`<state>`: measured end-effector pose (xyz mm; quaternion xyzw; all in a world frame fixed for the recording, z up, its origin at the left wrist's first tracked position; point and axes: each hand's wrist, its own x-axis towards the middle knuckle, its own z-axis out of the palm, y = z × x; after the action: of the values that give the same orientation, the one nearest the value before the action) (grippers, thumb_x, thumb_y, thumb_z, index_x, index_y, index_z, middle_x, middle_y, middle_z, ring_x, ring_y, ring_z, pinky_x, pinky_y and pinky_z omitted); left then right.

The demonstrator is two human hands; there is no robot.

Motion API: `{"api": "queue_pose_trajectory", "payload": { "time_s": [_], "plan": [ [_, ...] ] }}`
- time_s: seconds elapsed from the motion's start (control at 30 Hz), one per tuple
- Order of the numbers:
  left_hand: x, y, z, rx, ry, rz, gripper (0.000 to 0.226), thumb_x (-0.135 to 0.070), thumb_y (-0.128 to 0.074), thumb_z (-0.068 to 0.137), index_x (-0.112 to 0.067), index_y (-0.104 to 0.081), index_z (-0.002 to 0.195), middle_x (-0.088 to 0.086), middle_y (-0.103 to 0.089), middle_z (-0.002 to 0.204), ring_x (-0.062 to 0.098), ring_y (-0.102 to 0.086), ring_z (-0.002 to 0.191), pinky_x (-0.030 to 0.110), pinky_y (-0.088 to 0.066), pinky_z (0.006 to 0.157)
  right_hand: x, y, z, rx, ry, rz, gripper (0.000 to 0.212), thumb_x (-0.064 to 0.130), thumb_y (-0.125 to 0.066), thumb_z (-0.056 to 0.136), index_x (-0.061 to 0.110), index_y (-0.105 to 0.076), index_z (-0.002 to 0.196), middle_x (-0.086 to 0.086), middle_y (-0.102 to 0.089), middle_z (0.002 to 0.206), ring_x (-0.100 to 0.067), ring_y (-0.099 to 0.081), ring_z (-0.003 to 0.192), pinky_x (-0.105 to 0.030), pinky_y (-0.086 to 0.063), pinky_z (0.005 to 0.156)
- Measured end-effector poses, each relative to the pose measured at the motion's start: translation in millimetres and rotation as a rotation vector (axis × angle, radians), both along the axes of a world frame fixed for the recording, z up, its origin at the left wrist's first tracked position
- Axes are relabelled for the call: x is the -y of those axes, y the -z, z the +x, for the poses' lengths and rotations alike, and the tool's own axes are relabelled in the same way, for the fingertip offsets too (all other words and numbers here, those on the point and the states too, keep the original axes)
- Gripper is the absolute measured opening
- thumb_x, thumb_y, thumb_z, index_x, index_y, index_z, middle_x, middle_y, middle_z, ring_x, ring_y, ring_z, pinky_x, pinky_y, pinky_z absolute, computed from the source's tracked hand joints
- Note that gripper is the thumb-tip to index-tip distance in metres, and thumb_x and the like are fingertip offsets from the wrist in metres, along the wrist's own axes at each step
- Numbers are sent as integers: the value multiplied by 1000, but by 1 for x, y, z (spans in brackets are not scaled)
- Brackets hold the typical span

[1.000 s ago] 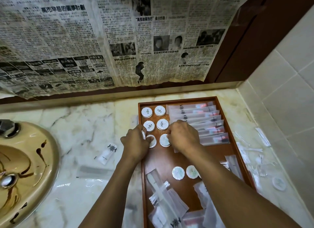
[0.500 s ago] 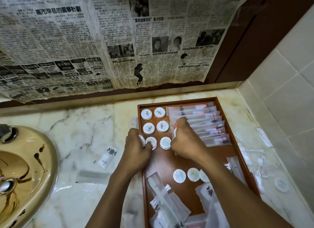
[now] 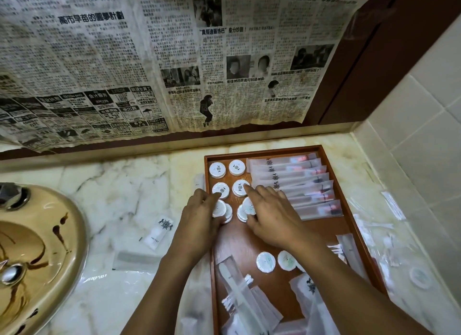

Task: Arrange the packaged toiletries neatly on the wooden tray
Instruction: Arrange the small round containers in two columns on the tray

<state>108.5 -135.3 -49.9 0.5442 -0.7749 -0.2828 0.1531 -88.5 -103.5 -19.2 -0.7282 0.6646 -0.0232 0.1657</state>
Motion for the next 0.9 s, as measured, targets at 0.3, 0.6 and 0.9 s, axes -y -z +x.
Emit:
{"api": "queue_pose_trajectory", "payload": {
  "time_s": [0.3, 0.6, 0.9],
  "plan": [
    [6, 1, -14, 298, 21, -103, 49, -51, -71, 84, -32, -59, 127, -3, -49, 121, 24, -43, 111, 40, -33, 89, 9, 6, 3, -156, -63, -106, 36, 47, -65, 80, 23, -63, 107, -1, -47, 114, -26, -39, 109, -43, -34, 87],
    [10, 5, -19, 366, 18, -96, 58, -52, -70, 84, -25, -53, 132, 3, -47, 122, 28, -42, 114, 42, -33, 91, 16, 10, 8, -173, -71, -70, 33, 47, -63, 84, 21, -64, 105, -3, -47, 117, -27, -36, 111, -44, -30, 90],
    [10, 5, -20, 396, 33, -96, 56, -53, -70, 82, -29, -53, 131, 1, -46, 123, 27, -41, 114, 42, -33, 92, 19, 8, 9, -204, -83, -51, 29, 32, -67, 80, 20, -64, 106, -6, -48, 117, -29, -38, 111, -45, -30, 88]
  ]
}}
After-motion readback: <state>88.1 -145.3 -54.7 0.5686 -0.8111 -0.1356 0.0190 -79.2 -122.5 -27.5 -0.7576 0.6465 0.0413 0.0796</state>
